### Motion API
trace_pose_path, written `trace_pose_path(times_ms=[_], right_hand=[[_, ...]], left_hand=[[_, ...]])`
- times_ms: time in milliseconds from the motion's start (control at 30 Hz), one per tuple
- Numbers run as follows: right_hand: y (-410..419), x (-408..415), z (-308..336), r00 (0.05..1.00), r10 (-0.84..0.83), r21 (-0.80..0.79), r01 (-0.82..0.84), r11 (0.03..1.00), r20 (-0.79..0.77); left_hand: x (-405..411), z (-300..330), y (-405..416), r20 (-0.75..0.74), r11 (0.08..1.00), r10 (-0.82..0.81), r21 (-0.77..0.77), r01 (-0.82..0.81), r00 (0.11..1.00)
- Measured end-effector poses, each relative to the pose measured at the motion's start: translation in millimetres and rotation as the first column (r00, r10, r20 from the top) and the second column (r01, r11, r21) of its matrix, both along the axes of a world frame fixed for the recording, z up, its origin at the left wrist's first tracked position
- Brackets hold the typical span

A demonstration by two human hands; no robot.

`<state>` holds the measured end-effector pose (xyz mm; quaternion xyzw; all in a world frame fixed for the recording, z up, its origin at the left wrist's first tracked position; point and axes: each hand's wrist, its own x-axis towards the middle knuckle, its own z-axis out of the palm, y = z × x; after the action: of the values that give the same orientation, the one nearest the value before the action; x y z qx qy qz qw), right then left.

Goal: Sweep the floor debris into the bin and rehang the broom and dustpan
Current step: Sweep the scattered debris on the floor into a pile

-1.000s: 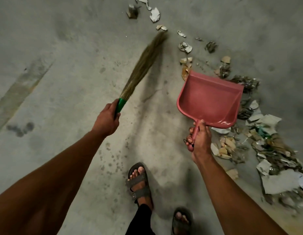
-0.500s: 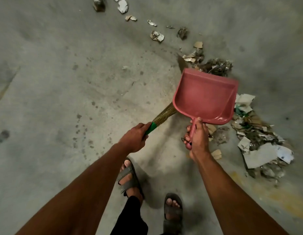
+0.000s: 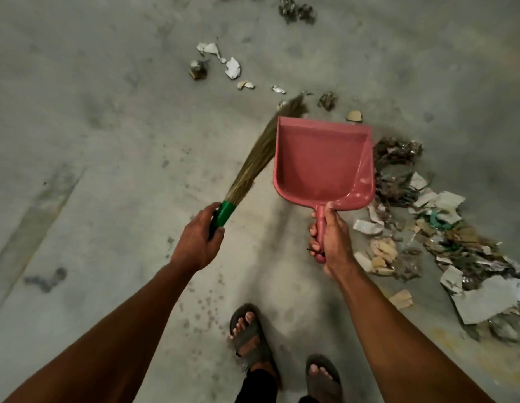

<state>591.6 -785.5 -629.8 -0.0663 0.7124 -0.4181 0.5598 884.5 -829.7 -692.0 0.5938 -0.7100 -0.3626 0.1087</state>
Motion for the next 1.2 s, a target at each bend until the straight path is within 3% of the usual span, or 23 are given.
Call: trace_pose_path(times_ms=[333, 633, 833, 1033, 1200], right_hand=[[-108.8, 56.7, -0.1, 0.993, 0.109, -0.058, -0.107, 0.993, 0.044], [-204.4, 48.3, -49.2, 0.994, 0.093, -0.066, -0.089, 0.994, 0.051], [-235.2, 10.9, -82.4, 0.997, 0.058, -0.031, -0.057, 0.998, 0.042], [-224.0, -14.2, -88.3, 1.0, -0.028, 0.03, 0.027, 0.999, 0.014], [-203.5, -16.7, -73.0, 0.99, -0.134, 0.06, 0.136, 0.989, -0.035]], left_hand=[[50.9, 10.8, -168.0, 0.04, 0.94, 0.338, -0.067, -0.335, 0.94], [70.0, -41.0, -328.1, 0.27, 0.894, 0.424, 0.025, -0.447, 0.865], [38.0, -89.3, -379.7, 0.393, 0.932, 0.206, 0.2, -0.302, 0.896], [19.6, -113.4, -353.1, 0.363, 0.953, -0.024, 0.29, -0.088, 0.932], [2.1, -100.9, -308.7, 0.253, 0.914, -0.272, 0.371, 0.166, 0.929]])
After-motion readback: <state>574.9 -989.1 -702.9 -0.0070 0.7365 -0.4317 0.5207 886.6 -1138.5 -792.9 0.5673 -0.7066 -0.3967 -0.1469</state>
